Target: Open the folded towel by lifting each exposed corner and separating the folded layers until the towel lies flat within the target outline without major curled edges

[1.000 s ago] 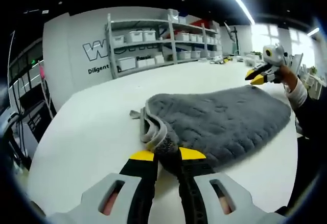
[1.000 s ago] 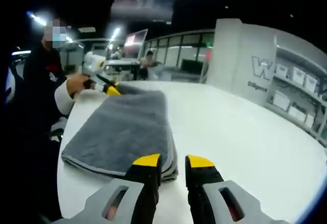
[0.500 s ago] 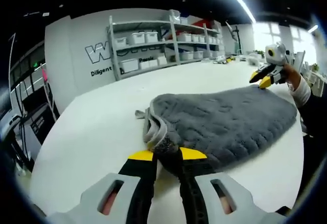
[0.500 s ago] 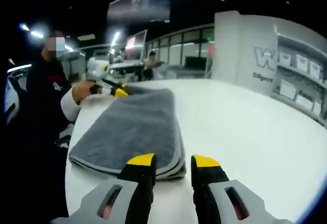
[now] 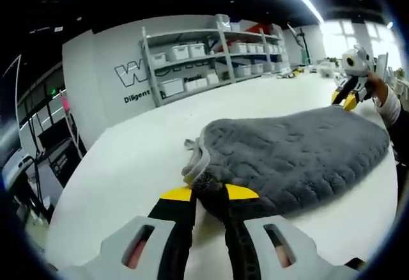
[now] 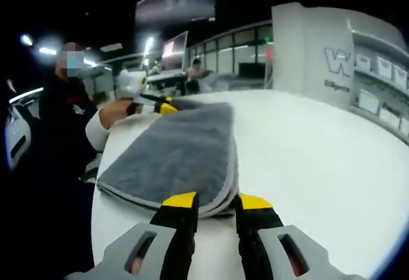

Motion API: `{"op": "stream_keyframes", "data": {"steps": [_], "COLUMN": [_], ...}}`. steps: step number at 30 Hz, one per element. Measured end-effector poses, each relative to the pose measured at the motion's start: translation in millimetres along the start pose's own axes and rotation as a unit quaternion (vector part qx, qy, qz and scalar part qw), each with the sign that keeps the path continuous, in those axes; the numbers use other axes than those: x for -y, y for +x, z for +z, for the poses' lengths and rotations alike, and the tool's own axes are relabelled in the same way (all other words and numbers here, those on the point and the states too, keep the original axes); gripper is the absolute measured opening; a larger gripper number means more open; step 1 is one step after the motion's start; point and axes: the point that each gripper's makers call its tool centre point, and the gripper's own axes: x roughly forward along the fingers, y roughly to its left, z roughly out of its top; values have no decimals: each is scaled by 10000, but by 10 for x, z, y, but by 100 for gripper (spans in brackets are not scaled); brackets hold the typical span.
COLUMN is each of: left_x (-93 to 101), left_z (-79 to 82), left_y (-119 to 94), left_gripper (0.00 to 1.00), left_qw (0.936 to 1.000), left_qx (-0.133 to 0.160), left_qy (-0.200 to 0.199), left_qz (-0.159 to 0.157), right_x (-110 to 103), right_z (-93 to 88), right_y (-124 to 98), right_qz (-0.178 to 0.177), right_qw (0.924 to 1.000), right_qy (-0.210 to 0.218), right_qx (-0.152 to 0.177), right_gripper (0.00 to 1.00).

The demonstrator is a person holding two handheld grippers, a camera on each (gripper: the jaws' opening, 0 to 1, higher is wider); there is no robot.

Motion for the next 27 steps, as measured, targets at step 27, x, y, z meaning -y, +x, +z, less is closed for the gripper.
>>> {"op": "stream_keyframes", "data": {"steps": [27], "left_x": [-33], "left_z": [195], "left_y": [-199], "left_gripper": [28], "left_qw": [9997], "left_qx": [249], "left_qy": [-38], "left_qz": [-16], "right_x": [-316], "right_z": [54], "right_y": [-55], "right_qz": [523], "right_qw": [9982], "right_qy": [-252], "right_qx": [-164], "right_gripper": [4]}}
